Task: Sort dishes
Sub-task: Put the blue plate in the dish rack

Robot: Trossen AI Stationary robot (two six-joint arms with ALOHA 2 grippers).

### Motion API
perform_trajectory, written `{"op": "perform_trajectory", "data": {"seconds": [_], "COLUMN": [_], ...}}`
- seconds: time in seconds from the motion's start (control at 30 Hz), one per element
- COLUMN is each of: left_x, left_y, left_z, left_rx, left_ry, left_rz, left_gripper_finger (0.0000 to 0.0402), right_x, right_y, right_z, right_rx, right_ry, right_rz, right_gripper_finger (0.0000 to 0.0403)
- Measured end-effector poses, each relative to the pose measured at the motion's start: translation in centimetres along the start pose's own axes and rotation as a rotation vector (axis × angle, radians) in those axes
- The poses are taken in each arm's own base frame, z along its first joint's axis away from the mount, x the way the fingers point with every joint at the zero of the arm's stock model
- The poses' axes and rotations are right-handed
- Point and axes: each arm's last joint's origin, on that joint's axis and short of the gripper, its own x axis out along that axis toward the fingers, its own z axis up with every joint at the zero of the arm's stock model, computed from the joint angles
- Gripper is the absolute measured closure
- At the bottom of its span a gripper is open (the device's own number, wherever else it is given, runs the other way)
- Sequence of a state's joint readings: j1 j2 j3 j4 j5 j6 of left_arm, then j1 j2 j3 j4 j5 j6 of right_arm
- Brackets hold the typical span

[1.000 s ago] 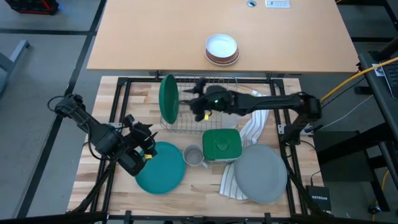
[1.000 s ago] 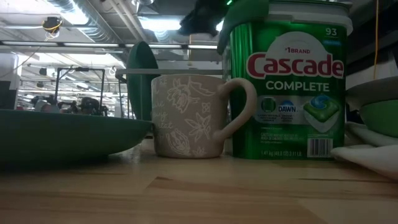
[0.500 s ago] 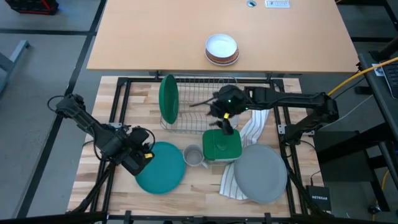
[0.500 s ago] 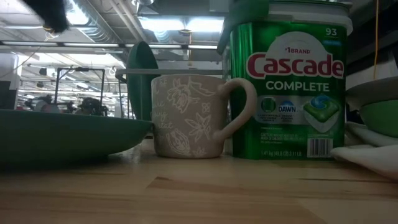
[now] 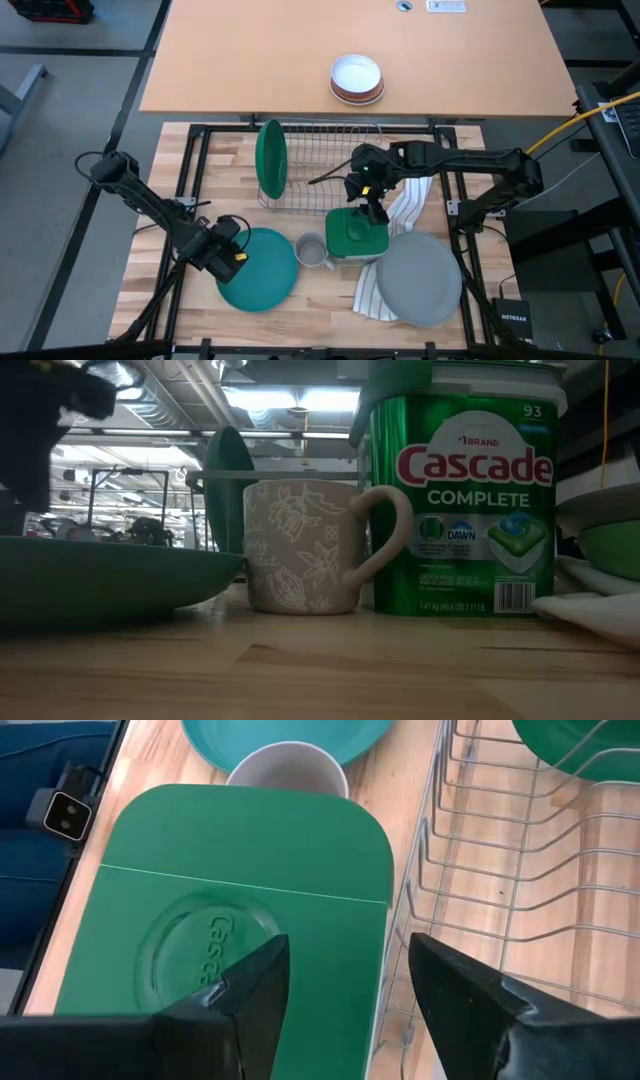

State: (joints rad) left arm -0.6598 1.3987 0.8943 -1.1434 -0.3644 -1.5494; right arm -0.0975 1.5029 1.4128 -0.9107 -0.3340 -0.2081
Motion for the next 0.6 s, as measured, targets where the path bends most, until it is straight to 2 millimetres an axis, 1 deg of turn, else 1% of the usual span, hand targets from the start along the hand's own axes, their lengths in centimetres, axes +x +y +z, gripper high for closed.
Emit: {"op": "perform_trajectory", "data": {"seconds": [0.2, 0.47, 0.6], "left_x": [1.6, 3.5, 4.4], "left_y": [0.3, 1.4, 1.2], "left_z": [-0.7, -1.5, -1.9], "left_rx": [-0.024, -0.081, -0.103], "left_ry": [0.033, 0.066, 0.075], "left_rz": [-0.003, 0.041, -0.006], "left_gripper_finger": [0.0247, 0.0247, 0.0247], "right_x": [0.0, 0.0, 0.0], "right_y": [-0.1, -0.1, -0.1], "right_z": [0.2, 0.5, 0.5], "right_rx": [-0.008, -0.024, -0.025], "right_ry": [-0.023, -0.047, -0.046], "right_rz": [-0.005, -0.01, -0.015], "right_gripper_finger": [0.0192, 0.0192, 0.0192]}}
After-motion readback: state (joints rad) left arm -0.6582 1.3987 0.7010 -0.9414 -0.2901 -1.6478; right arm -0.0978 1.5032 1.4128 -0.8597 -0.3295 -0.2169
